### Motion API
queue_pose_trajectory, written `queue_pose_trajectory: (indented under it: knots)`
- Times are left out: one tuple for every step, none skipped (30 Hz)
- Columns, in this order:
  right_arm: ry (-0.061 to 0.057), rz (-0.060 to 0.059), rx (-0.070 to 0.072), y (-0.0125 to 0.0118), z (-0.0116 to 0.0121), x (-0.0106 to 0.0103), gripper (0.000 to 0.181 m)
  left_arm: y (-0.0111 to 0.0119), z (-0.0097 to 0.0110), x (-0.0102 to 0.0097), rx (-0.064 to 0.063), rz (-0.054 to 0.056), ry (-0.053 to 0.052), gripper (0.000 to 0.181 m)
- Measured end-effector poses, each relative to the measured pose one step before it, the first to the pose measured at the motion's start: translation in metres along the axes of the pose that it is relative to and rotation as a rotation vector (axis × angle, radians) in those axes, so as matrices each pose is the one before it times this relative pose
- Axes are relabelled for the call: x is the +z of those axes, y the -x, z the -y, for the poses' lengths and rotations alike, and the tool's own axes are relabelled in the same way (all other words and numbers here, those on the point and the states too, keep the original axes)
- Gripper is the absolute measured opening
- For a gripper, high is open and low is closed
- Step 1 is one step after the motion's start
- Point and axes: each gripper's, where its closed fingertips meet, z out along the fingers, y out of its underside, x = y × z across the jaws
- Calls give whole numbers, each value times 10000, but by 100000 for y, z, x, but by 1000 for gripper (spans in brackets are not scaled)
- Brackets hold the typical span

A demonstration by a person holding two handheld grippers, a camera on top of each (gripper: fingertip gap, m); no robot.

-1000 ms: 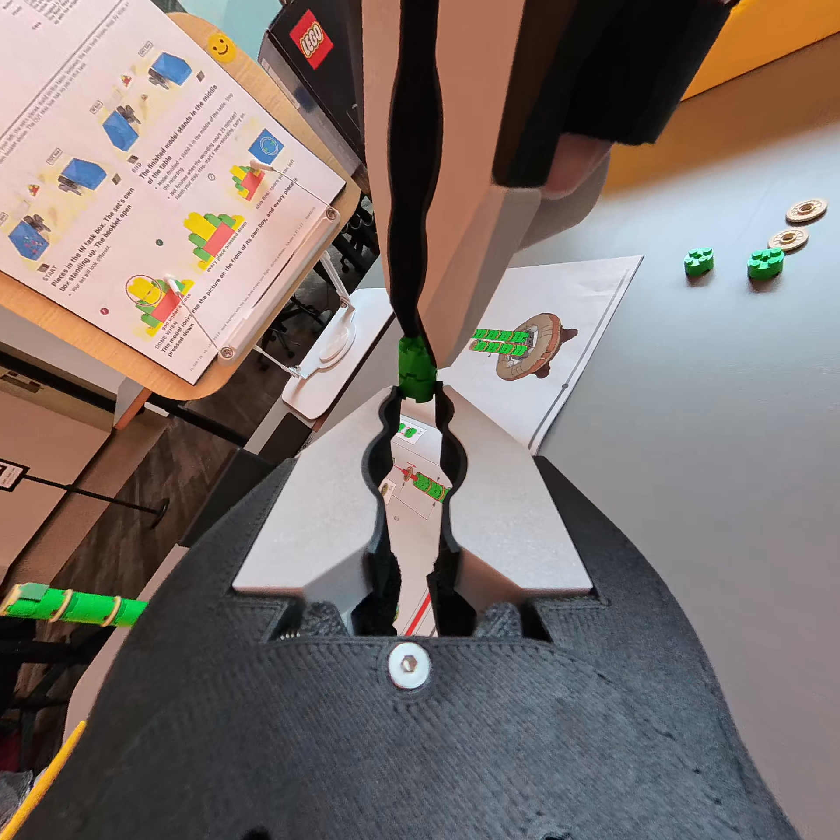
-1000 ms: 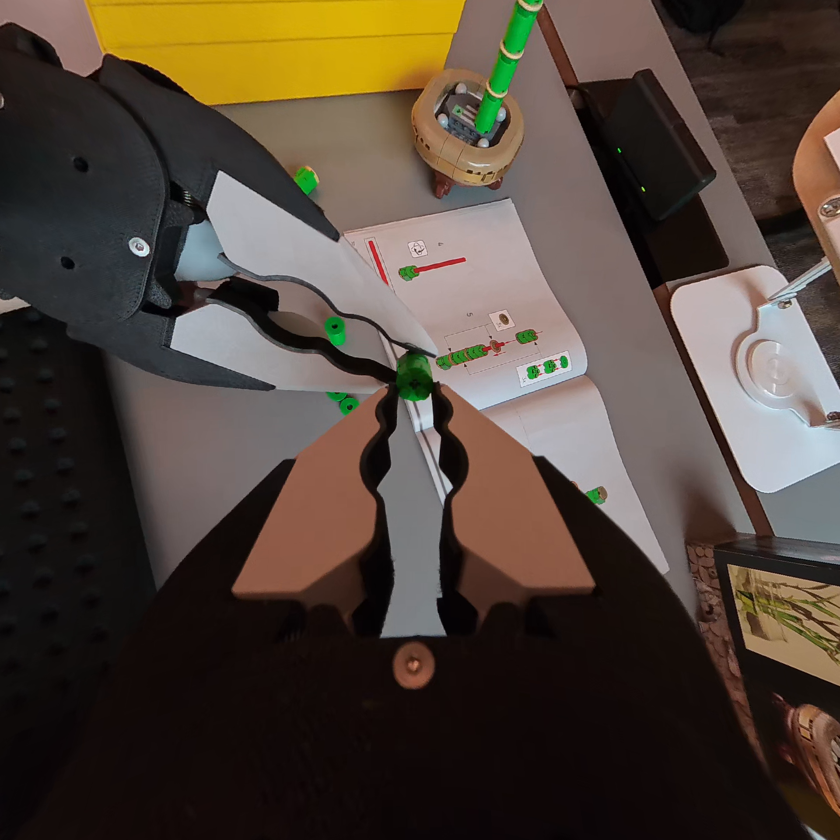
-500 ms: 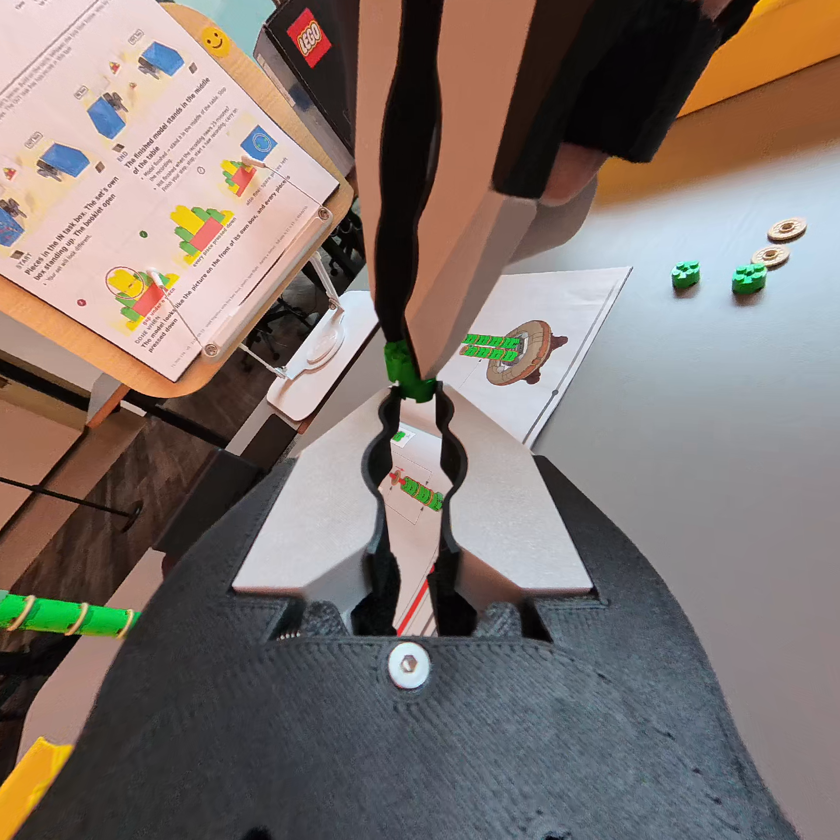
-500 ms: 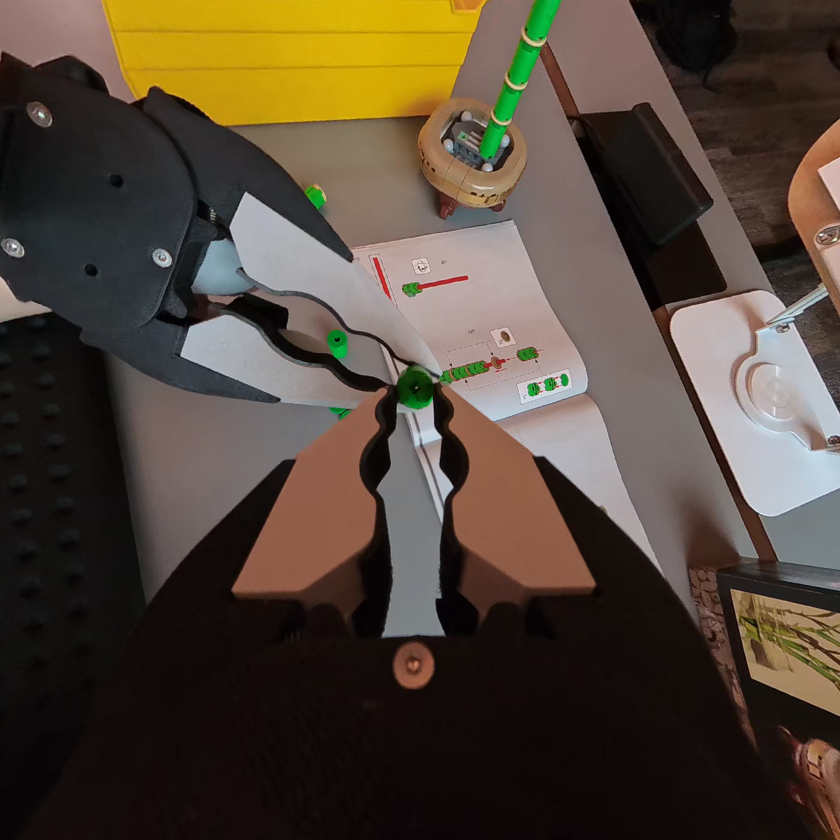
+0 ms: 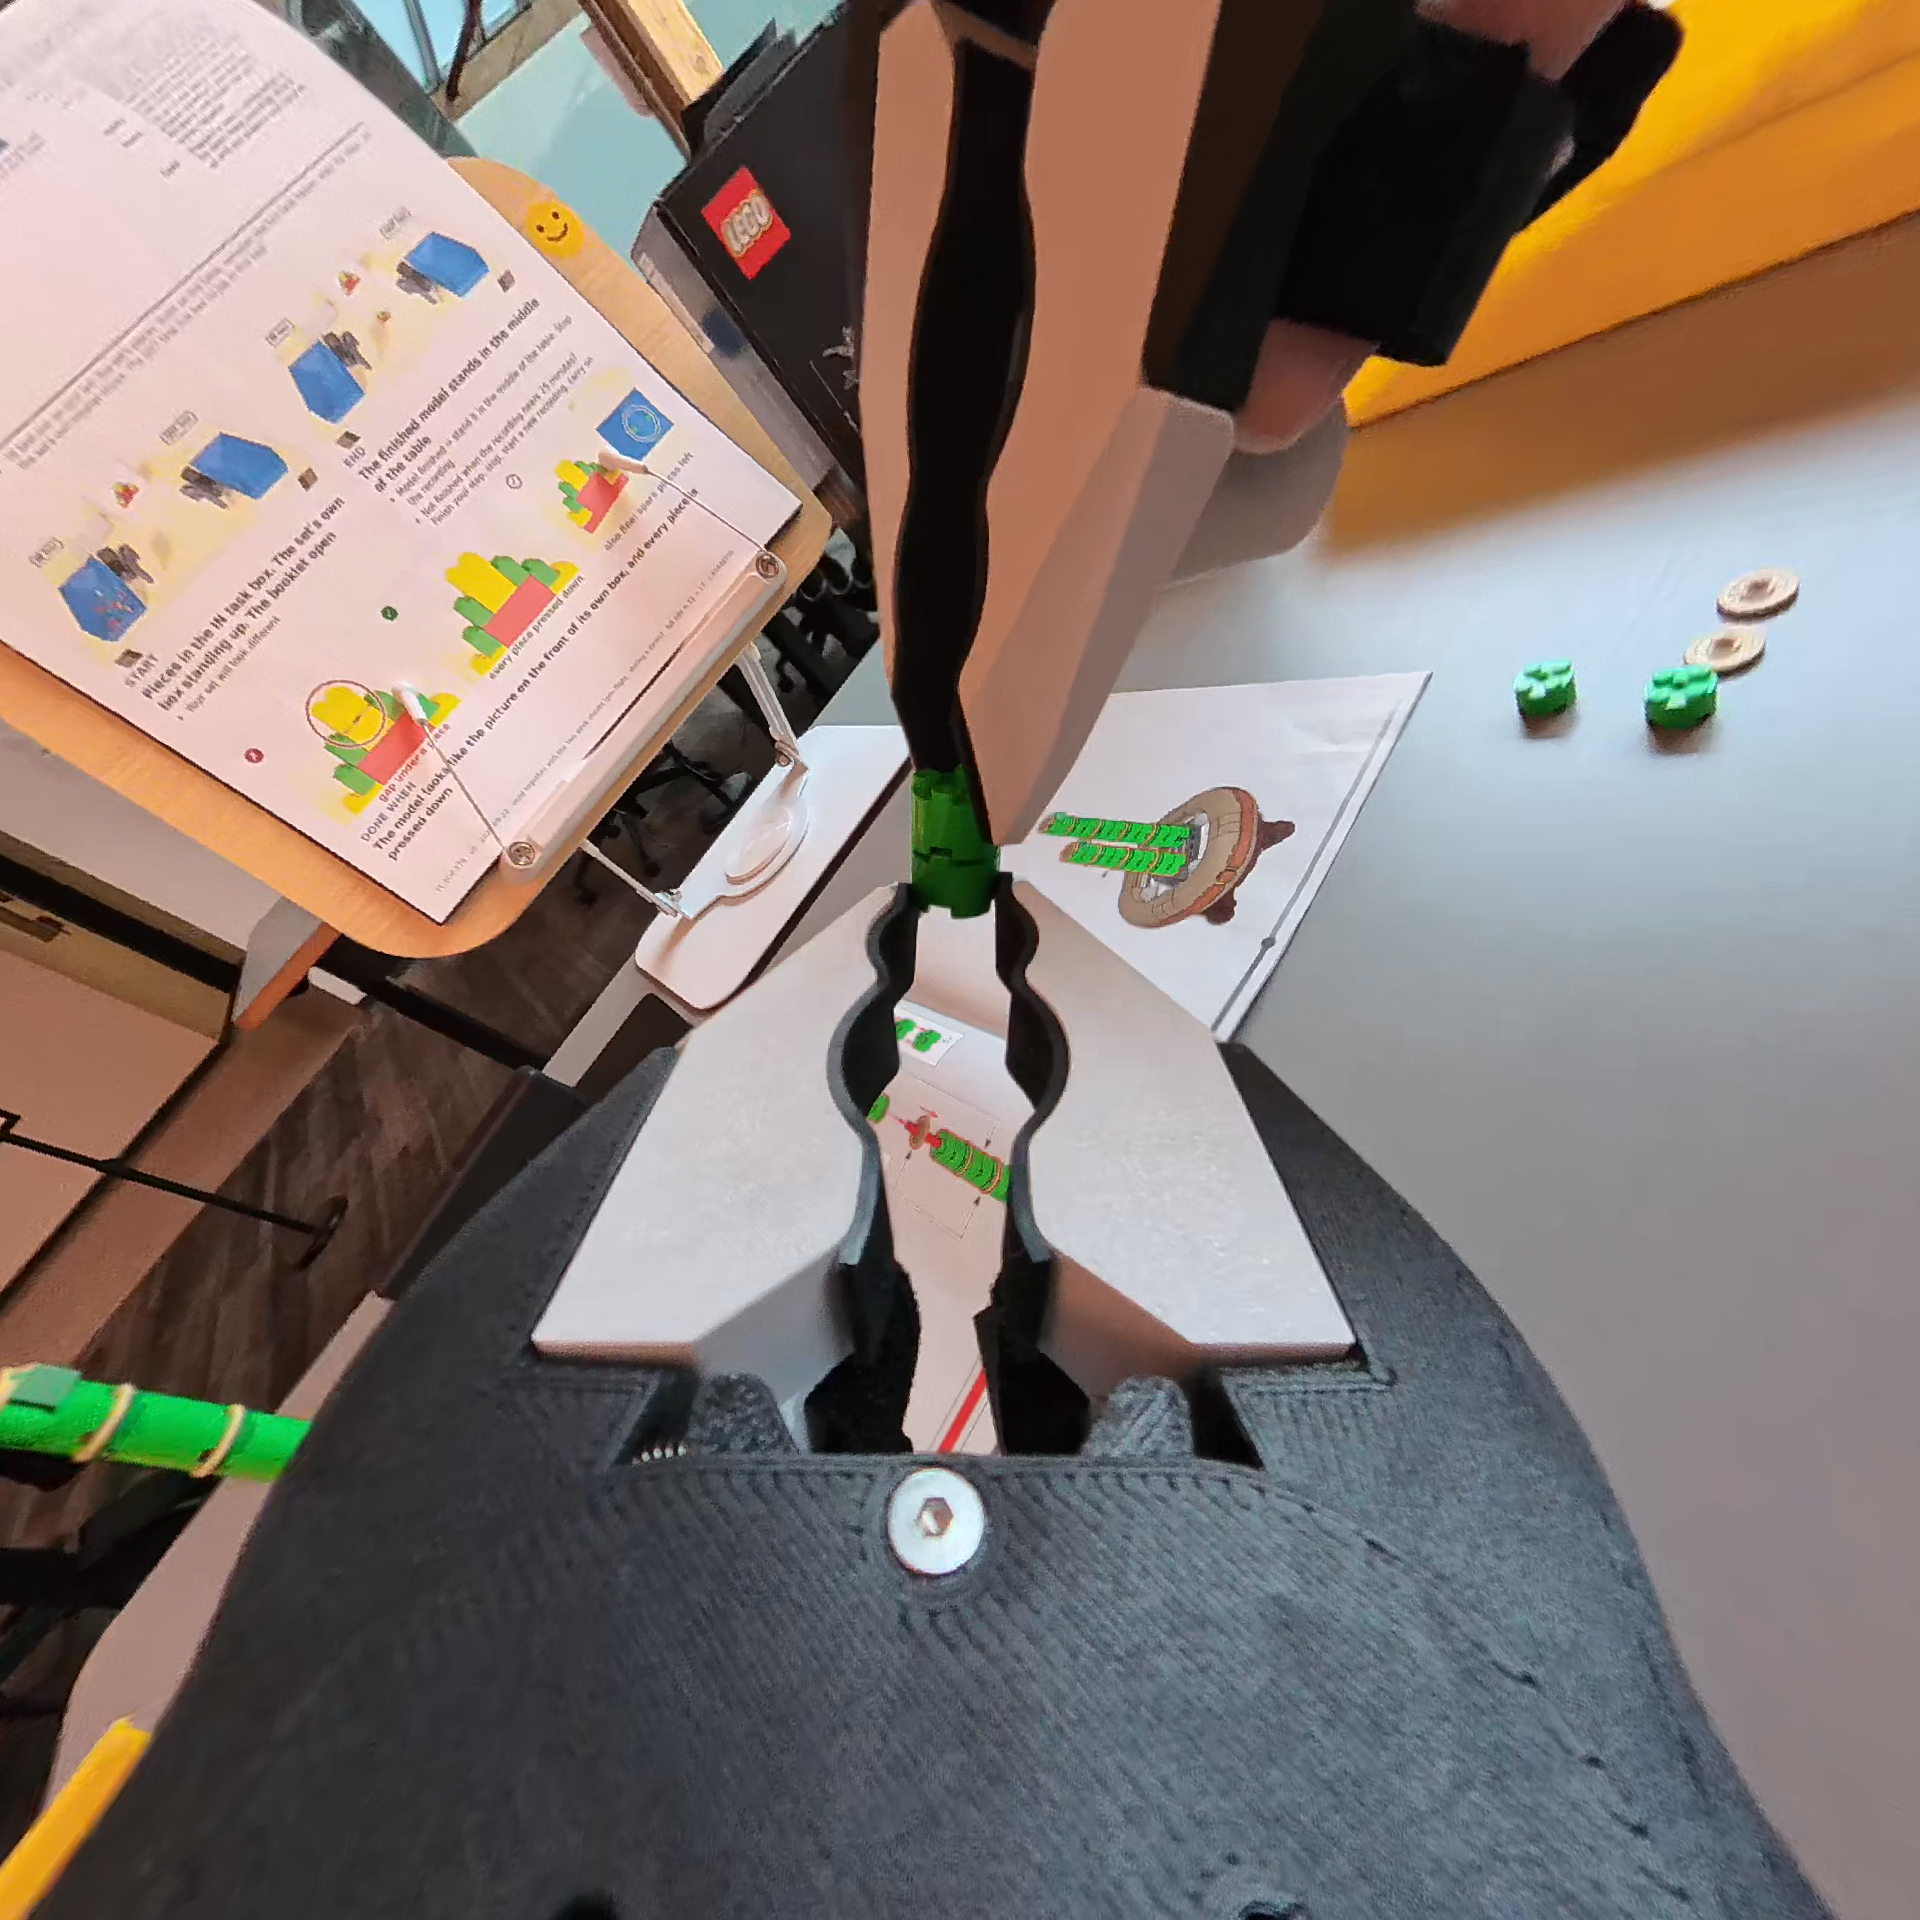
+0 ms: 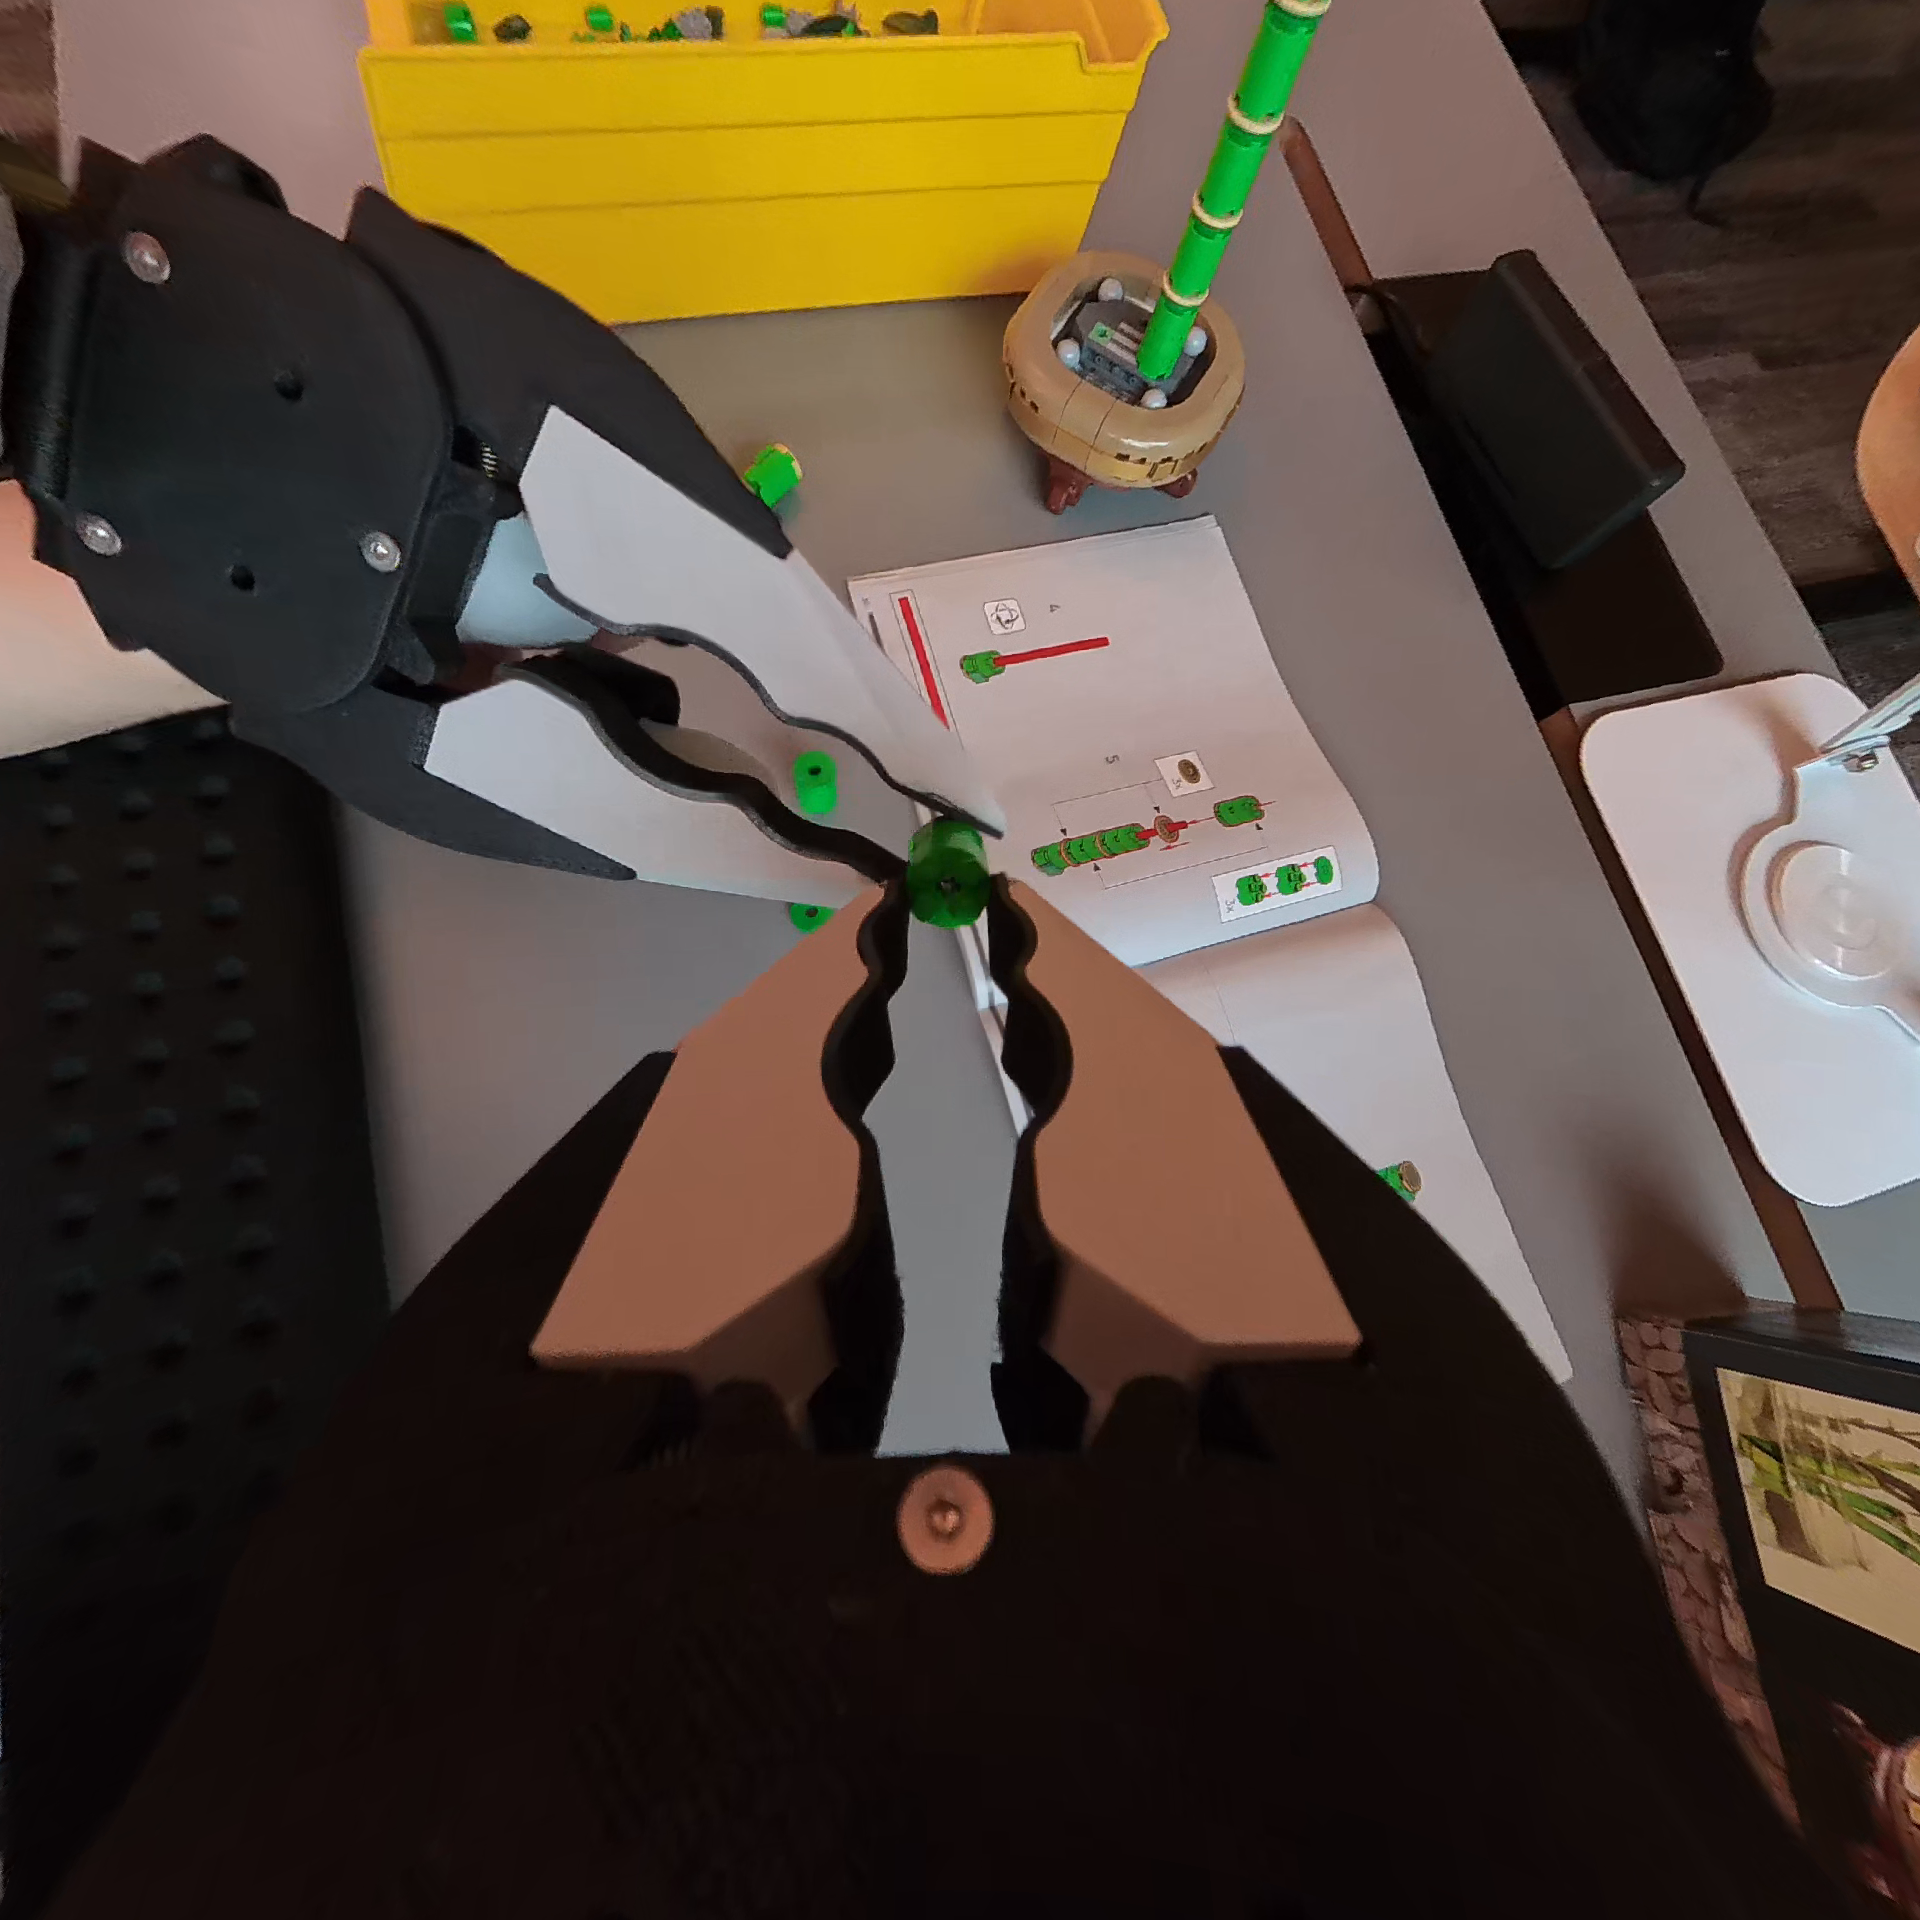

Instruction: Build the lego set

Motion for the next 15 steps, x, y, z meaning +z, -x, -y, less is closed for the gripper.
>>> queue_pose_trajectory:
  knots:
    - [125, -55, -113, 12, -194, 108, 14, -164, -152, 69, 275, 44, 181, 13]
    - [139, -97, -132, -5, -191, 191, 14, -105, -192, 103, 280, 100, 201, 13]
    - [144, -80, -126, 13, -191, 174, 14, -146, -227, 102, 201, 26, 205, 13]
    - [39, -64, -119, 2, -50, 75, 14, -86, -139, 66, 116, 14, 105, 13]
    - [-49, 18, -11, 18, 59, -19, 14, 28, -8, -15, 74, 45, 10, 13]
    - [-85, 88, 48, 61, 83, -110, 14, 53, 90, -89, 66, 44, -38, 12]
    - [-46, 113, 60, 83, 32, -145, 14, 20, 142, -92, 83, 40, -38, 12]
    - [-26, 58, 9, 68, 5, -124, 13, -13, 138, -71, 136, 79, 2, 12]
    - [69, 10, -37, 70, -112, -53, 13, -68, 85, -32, 194, 91, 61, 12]
    - [146, -13, -23, 50, -220, 32, 14, -166, -13, 39, 174, 8, 111, 12]
    - [89, -27, -19, 23, -131, 69, 14, -151, -49, 58, 123, 11, 86, 12]
    - [34, -6, 1, 8, -72, 61, 14, -96, -53, 43, 59, 0, 45, 12]
    - [13, 28, 28, 4, -38, 54, 14, -55, -61, 25, -24, -34, 53, 12]
    - [-58, 42, 18, -11, 40, -36, 14, 21, 10, -12, -20, 21, -5, 12]
    - [-13, 78, 73, 33, -23, -45, 14, 28, 48, -33, 32, 40, -19, 12]
